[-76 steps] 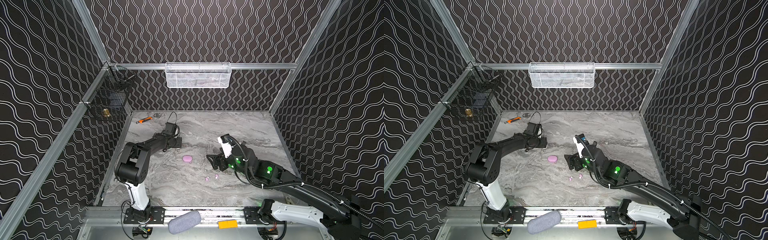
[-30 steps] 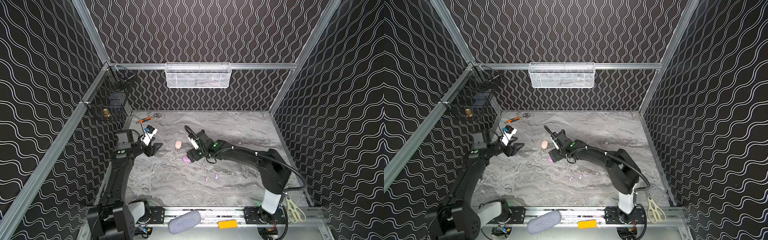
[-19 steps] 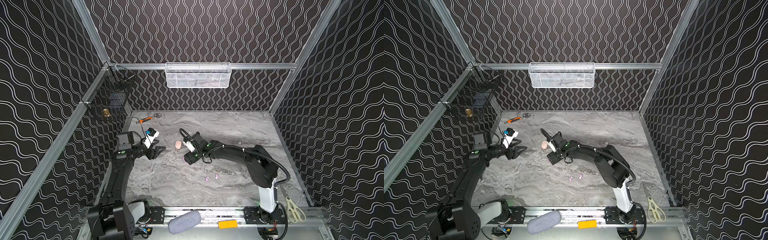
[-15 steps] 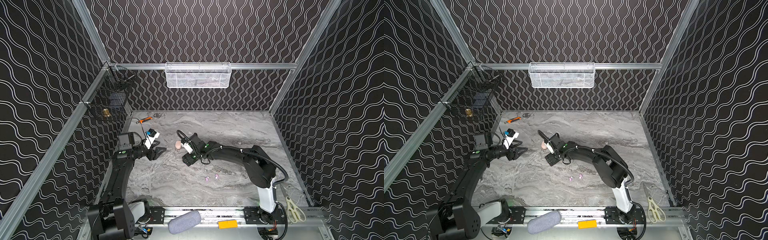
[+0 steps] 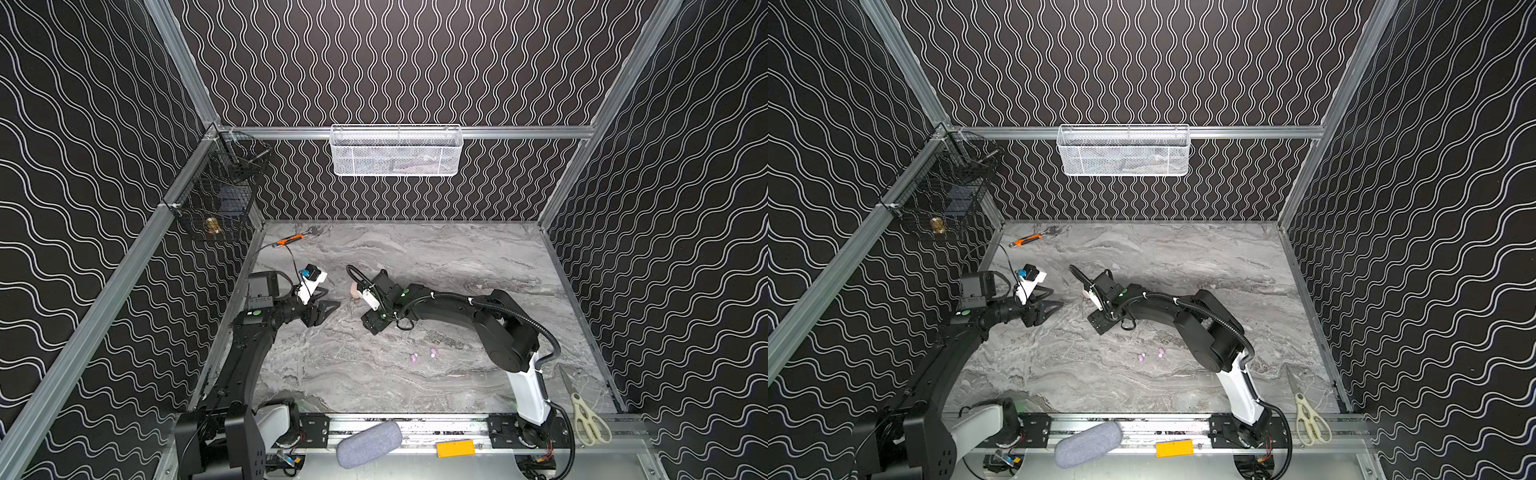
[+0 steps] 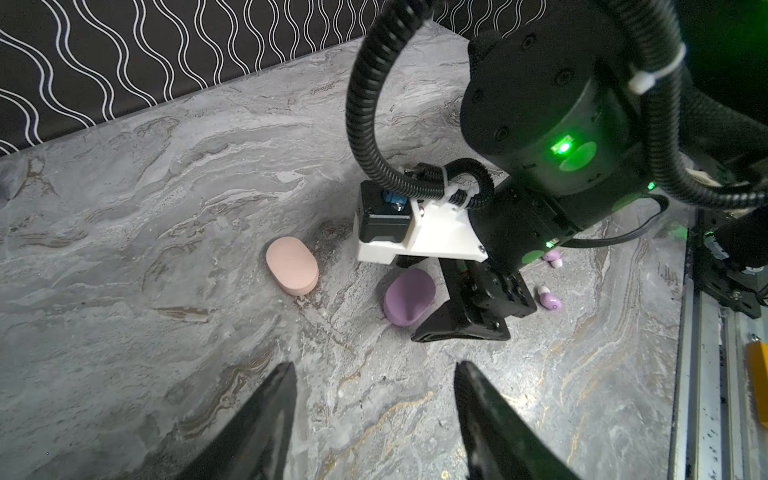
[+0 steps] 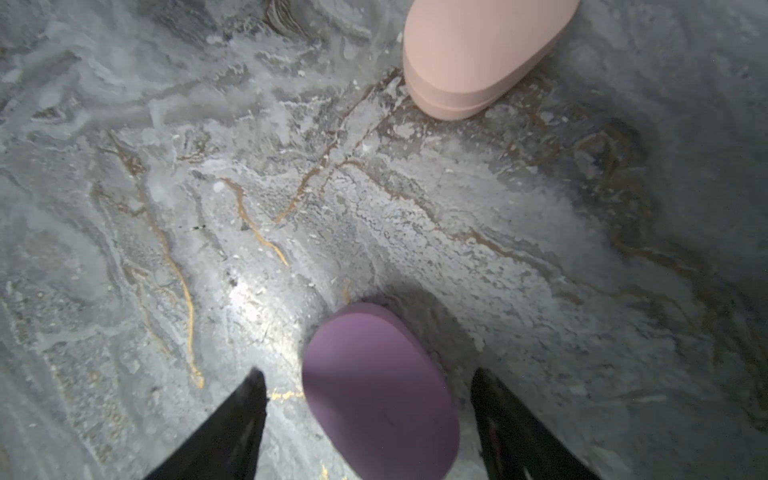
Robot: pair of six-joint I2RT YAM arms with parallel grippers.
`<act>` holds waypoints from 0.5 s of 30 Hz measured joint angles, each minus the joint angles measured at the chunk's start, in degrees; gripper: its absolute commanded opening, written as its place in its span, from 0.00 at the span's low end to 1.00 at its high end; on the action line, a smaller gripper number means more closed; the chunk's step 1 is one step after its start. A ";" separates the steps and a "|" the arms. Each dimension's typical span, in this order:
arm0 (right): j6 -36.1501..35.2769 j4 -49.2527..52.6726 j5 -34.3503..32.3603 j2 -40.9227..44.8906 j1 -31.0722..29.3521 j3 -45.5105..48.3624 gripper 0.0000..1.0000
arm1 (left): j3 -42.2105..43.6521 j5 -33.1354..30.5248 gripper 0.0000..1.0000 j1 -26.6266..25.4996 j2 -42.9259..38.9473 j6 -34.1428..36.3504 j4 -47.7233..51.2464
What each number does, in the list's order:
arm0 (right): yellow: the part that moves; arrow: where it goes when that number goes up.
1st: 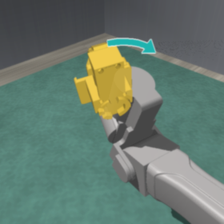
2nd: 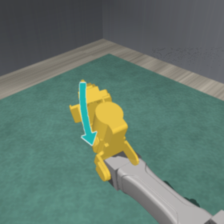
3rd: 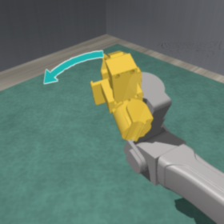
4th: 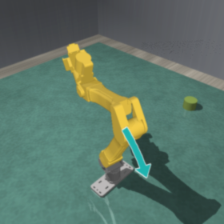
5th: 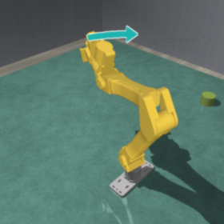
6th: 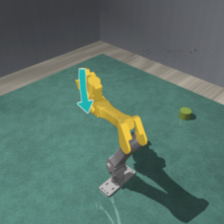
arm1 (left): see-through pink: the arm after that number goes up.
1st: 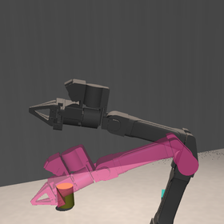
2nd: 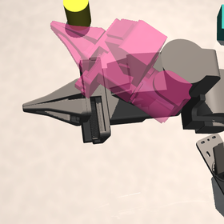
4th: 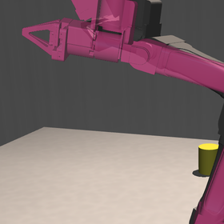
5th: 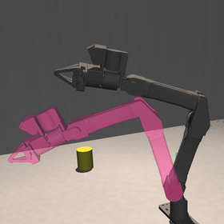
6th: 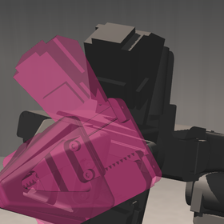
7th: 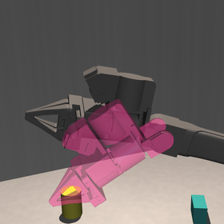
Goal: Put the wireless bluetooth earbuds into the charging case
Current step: 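Lift the left gripper away while the right gripper moves over the lilac case, then close the right gripper around the lilac earbud case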
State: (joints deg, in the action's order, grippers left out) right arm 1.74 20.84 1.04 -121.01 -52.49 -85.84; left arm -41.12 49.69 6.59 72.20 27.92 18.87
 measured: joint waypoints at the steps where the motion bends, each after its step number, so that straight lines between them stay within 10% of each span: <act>1: 0.00 0.00 -0.15 0.00 0.00 0.00 0.70 | 0.04 -0.07 0.64 -0.37 -0.04 -0.70 -0.33; 15: 0.85 0.09 -0.13 1.14 -0.02 2.27 0.52 | 1.44 -4.28 0.64 -4.74 -1.18 -2.49 -3.54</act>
State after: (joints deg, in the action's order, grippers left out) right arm 2.59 20.93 0.91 -119.87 -52.51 -83.57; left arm -39.68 45.41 1.85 71.02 25.43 15.33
